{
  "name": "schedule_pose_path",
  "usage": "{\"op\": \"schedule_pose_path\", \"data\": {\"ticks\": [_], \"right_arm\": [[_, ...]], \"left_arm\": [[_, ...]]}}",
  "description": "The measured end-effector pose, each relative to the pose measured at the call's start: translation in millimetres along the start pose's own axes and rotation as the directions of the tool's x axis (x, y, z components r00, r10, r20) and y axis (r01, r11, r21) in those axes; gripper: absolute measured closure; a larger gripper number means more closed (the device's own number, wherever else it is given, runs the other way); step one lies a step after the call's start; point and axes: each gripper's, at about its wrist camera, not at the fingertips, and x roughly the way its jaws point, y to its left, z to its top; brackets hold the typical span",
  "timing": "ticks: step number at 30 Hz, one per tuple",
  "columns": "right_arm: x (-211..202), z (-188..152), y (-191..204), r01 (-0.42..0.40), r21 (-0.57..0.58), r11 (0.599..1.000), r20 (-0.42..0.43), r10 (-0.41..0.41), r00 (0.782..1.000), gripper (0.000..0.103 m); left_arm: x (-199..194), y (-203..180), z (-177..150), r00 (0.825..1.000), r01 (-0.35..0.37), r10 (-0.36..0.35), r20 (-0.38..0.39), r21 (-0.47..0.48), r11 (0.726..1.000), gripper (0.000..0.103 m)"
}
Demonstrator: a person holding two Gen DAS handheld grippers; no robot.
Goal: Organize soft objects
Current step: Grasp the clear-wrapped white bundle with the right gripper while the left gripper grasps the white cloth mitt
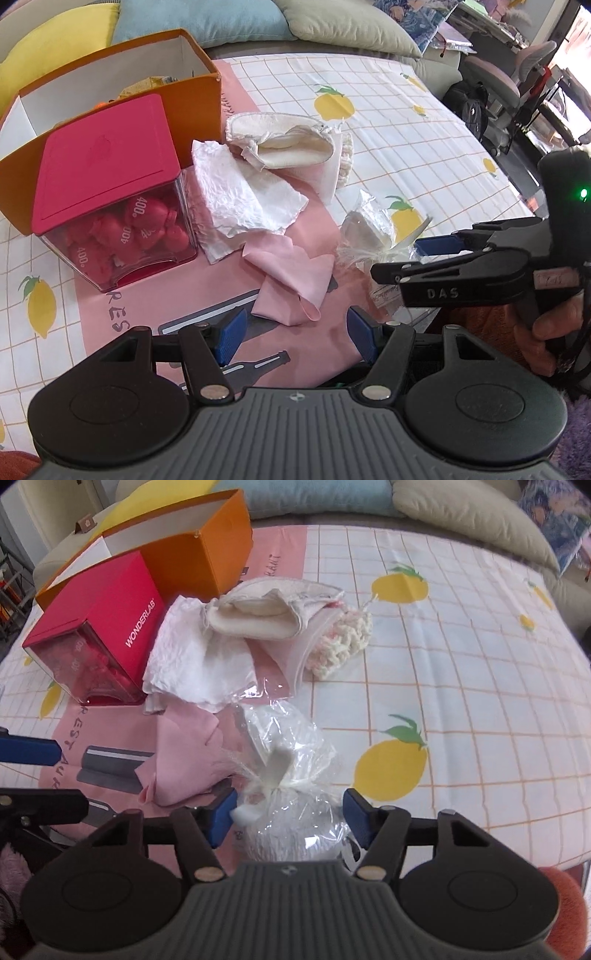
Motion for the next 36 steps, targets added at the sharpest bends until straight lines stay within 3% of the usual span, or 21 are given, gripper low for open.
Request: {"op": "schedule_pose_path", "data": {"ticks": [3, 7, 11, 14, 17, 20, 22, 25, 27, 30, 32, 34, 36], "right_arm": [[3.0, 0.3, -2.5, -0.006, 0.018, 1.000, -0.005, 0.006, 1.000, 0.042], [2.1, -0.7, -1.1, -0.007, 0.013, 1.000, 0.001, 0.007, 1.000, 0.056], [-12.0, -0.1, -1.4, -0.001, 0.018, 1.000, 0.066, 0.000, 0.998, 0.061], [-22.7, 4.7, -8.9, 0.029, 0.046, 0.999, 0.120, -0.034, 0.992, 0.061], [-21.8, 12.6, -22.4, 0.061, 0.082, 0.995, 0.130, -0.071, 0.989, 0.061], [-17.7, 19.7, -39.2, 0.076, 0.153, 0.985, 0.124, -0.095, 0.988, 0.061], [-15.0, 23.0, -48.0, 0.081, 0.187, 0.979, 0.121, -0.104, 0.987, 0.060], [-8.2, 26.7, -54.7, 0.079, 0.211, 0.974, 0.112, -0.105, 0.988, 0.059], [-3.5, 26.8, -55.8, 0.076, 0.217, 0.973, 0.103, -0.100, 0.990, 0.059], [0.1, 25.8, -54.8, 0.073, 0.212, 0.974, 0.098, -0.096, 0.991, 0.058], [1.9, 25.1, -55.4, 0.073, 0.213, 0.974, 0.093, -0.095, 0.991, 0.057], [3.9, 25.4, -56.1, 0.074, 0.216, 0.974, 0.090, -0.095, 0.991, 0.057], [4.7, 25.7, -56.1, 0.077, 0.216, 0.973, 0.089, -0.098, 0.991, 0.056]], "left_arm": [[4.6, -1.3, 3.1, 1.000, -0.003, 0.003, 0.002, 0.011, 1.000, 0.030], [9.7, -3.3, 11.3, 1.000, -0.013, 0.012, 0.019, 0.024, 1.000, 0.031], [11.8, -9.1, 25.1, 0.999, -0.029, 0.026, 0.047, 0.055, 0.998, 0.033], [13.5, -17.7, 39.1, 0.995, -0.052, 0.041, 0.088, 0.120, 0.991, 0.033], [21.9, -30.5, 52.4, 0.988, -0.115, 0.084, 0.131, 0.247, 0.962, 0.033], [35.3, -44.1, 61.0, 0.969, -0.223, 0.155, 0.194, 0.407, 0.886, 0.033], [47.4, -50.9, 66.8, 0.953, -0.291, 0.202, 0.226, 0.498, 0.817, 0.030], [67.0, -56.3, 72.1, 0.941, -0.335, 0.218, 0.260, 0.614, 0.714, 0.027], [81.7, -60.1, 72.9, 0.934, -0.357, 0.230, 0.273, 0.701, 0.617, 0.027], [103.9, -62.2, 71.5, 0.914, -0.392, 0.285, 0.288, 0.805, 0.445, 0.024], [117.9, -61.2, 70.0, 0.908, -0.391, 0.299, 0.293, 0.850, 0.353, 0.019], [130.2, -58.3, 69.5, 0.911, -0.366, 0.309, 0.272, 0.880, 0.303, 0.020], [139.8, -55.7, 71.0, 0.920, -0.336, 0.308, 0.243, 0.893, 0.300, 0.029]]}}
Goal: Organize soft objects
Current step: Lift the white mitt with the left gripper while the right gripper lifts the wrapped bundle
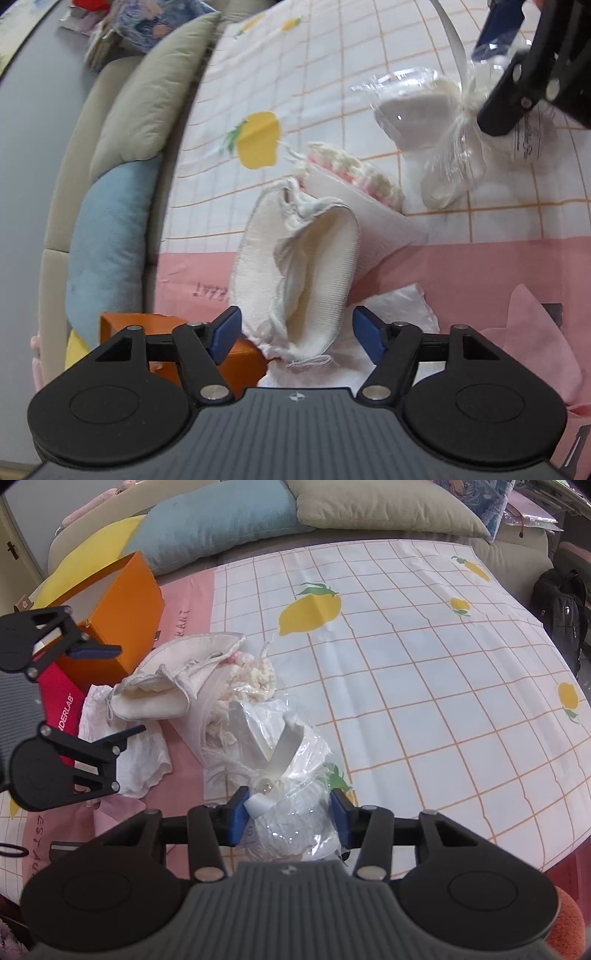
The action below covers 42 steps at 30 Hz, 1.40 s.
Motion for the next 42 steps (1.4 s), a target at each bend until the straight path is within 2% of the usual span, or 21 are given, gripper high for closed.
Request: {"op": "schedule_pose_path", "data": {"ticks": [2, 4, 5, 7, 10, 12, 16, 19, 25, 30, 34, 38, 42], "right_arm": [[-0.3, -0.5, 0.5, 0.002, -0.006, 1.000, 0.000, -0.002, 1.000, 0.056], [-0.4, -1.5, 1.1, 0.004, -0.012, 1.000, -0.002, -0.004, 1.000, 0.056], [-0.5, -2.1, 1.5, 0.004, -0.015, 1.000, -0.003, -0.005, 1.000, 0.056], [-1.3, -3.3, 2.1, 0.006, -0.021, 1.000, -0.003, -0.006, 1.000, 0.056], [-2.1, -3.4, 2.6, 0.008, -0.022, 1.000, -0.002, -0.008, 1.000, 0.056], [-4.0, -3.0, 3.0, 0.014, -0.022, 1.000, 0.007, -0.014, 1.000, 0.056], [-13.0, -2.0, 4.0, 0.019, -0.023, 1.000, 0.034, -0.018, 0.999, 0.057], [-22.6, -1.6, 4.9, 0.016, -0.023, 1.000, 0.052, -0.015, 0.999, 0.057], [-48.3, -2.6, 9.0, -0.002, -0.019, 1.000, 0.094, 0.003, 0.996, 0.057], [-73.1, -2.5, 14.0, -0.040, -0.003, 0.999, 0.131, 0.041, 0.991, 0.057], [-95.9, -2.1, 23.6, -0.062, -0.024, 0.998, 0.166, 0.065, 0.984, 0.058], [-115.3, -0.4, 36.3, -0.081, -0.054, 0.995, 0.200, 0.090, 0.976, 0.058], [-128.8, 4.3, 49.9, -0.097, -0.086, 0.992, 0.227, 0.115, 0.967, 0.058]], "left_arm": [[7.4, 0.4, -0.5, 1.000, 0.024, -0.024, -0.018, -0.021, 1.000, 0.038], [13.4, 2.9, -1.9, 0.998, 0.032, -0.035, -0.051, -0.062, 0.998, 0.068], [14.0, 5.6, -3.0, 0.997, 0.038, -0.044, -0.062, -0.092, 0.995, 0.072], [9.1, 11.2, -7.1, 0.998, 0.043, -0.050, -0.044, -0.152, 0.988, 0.086], [-6.3, 21.8, -11.9, 0.999, 0.029, -0.032, -0.011, -0.215, 0.976, 0.089], [-20.3, 33.0, -14.3, 0.999, 0.033, -0.032, 0.009, -0.287, 0.957, 0.090], [-54.8, 52.5, -21.8, 0.998, 0.049, -0.026, 0.056, -0.454, 0.890, 0.092], [-82.7, 57.7, -27.1, 0.995, 0.057, -0.006, 0.099, -0.527, 0.848, 0.092], [-140.7, 54.4, -36.8, 0.982, 0.054, 0.068, 0.174, -0.612, 0.789, 0.092], [-173.4, 52.9, -51.8, 0.975, 0.066, 0.102, 0.195, -0.700, 0.711, 0.092], [-191.6, 53.1, -64.8, 0.971, 0.056, 0.137, 0.194, -0.749, 0.660, 0.092], [-206.8, 59.3, -80.2, 0.967, 0.043, 0.177, 0.182, -0.806, 0.591, 0.092], [-223.5, 65.4, -96.9, 0.955, 0.003, 0.245, 0.167, -0.832, 0.555, 0.092]]}}
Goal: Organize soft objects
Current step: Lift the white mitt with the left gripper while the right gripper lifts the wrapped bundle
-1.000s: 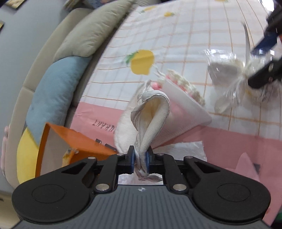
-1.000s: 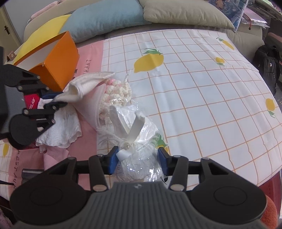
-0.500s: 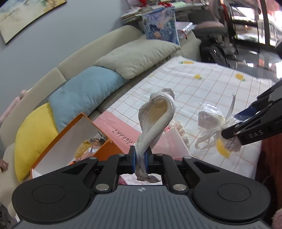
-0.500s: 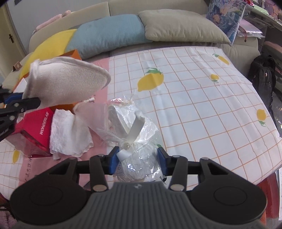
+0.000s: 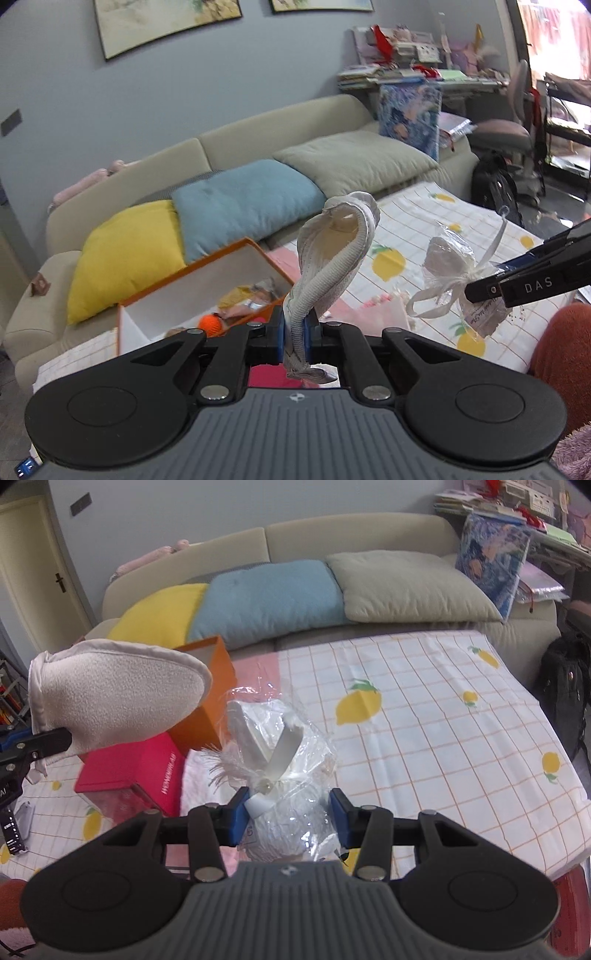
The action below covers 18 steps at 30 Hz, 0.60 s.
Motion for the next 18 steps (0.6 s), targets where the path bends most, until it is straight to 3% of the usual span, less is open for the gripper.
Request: {"op": "schedule_pose_path", "data": {"ticks": [8, 18], "right_arm": [[2.3, 27.2, 35.4, -0.052, -0.097, 0.994, 0.038, 0.056, 0.998, 0.058], [43.2, 68.7, 75.8, -0.082, -0.207, 0.975, 0.055, 0.095, 0.994, 0.058]], "left_arm": [[-0.6, 42.7, 0.9, 0.997, -0.077, 0.078, 0.017, -0.051, 0.996, 0.092], [27.8, 92.1, -6.3, 0.984, -0.177, 0.177, 0.000, -0.047, 0.983, 0.092]]}}
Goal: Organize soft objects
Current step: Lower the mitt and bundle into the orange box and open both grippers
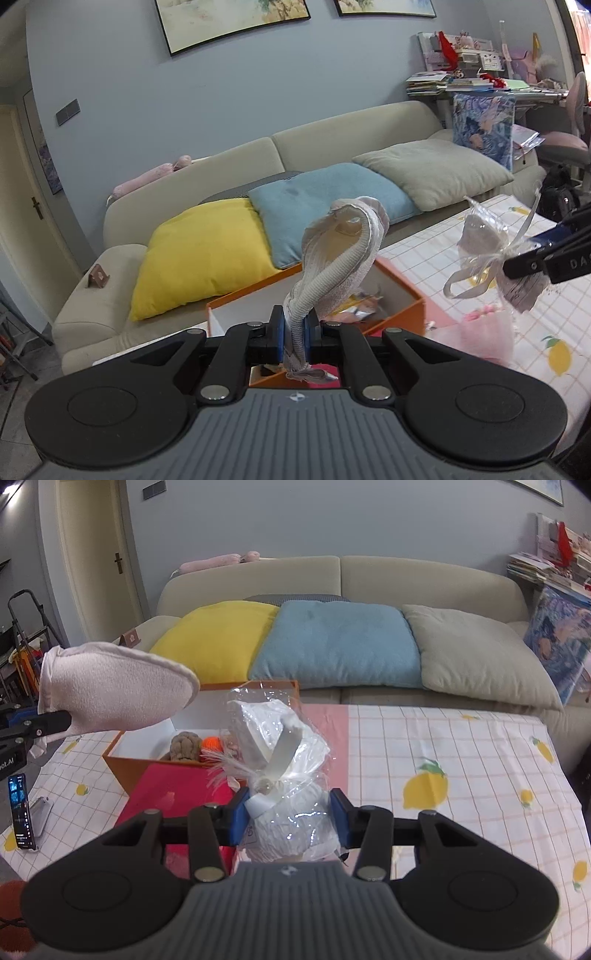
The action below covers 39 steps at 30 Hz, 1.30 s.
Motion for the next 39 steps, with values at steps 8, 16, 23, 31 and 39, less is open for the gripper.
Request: {"op": "schedule_pose_path", "data": {"ticks": [8, 16, 23, 31, 39], "right_arm": [[53.4, 38.4, 9.6, -0.020, -0.025, 0.999, -0.012, 0.020, 1.000, 0.058], [132.4, 67.9, 28.1, -0.098, -0.009, 0.995, -0.110, 0.096, 0.989, 0.057], [193.3, 68.2, 46.4, -0.088, -0.043, 0.995, -0.190, 0.078, 0.979, 0.057], [233.8, 63.3, 52.9, -0.063, -0.079, 0.995, -0.267, 0.040, 0.963, 0.057], [244.2, 51.9, 45.9, -0.061, -0.076, 0.995, -0.301, 0.036, 0.953, 0.048]], "left_arm": [[38.9, 36.1, 0.3, 0.997, -0.068, 0.069, -0.038, 0.018, 0.998, 0.092], [93.6, 49.3, -7.5, 0.987, -0.082, 0.087, -0.138, 0.037, 0.996, 0.092], [138.6, 50.5, -17.2, 0.965, -0.200, 0.219, -0.142, 0.134, 0.971, 0.092], [187.7, 37.2, -45.8, 0.939, -0.112, 0.184, -0.291, 0.245, 0.963, 0.092], [187.3, 55.8, -54.0, 0.926, -0.083, 0.123, -0.358, 0.124, 0.989, 0.080]]}}
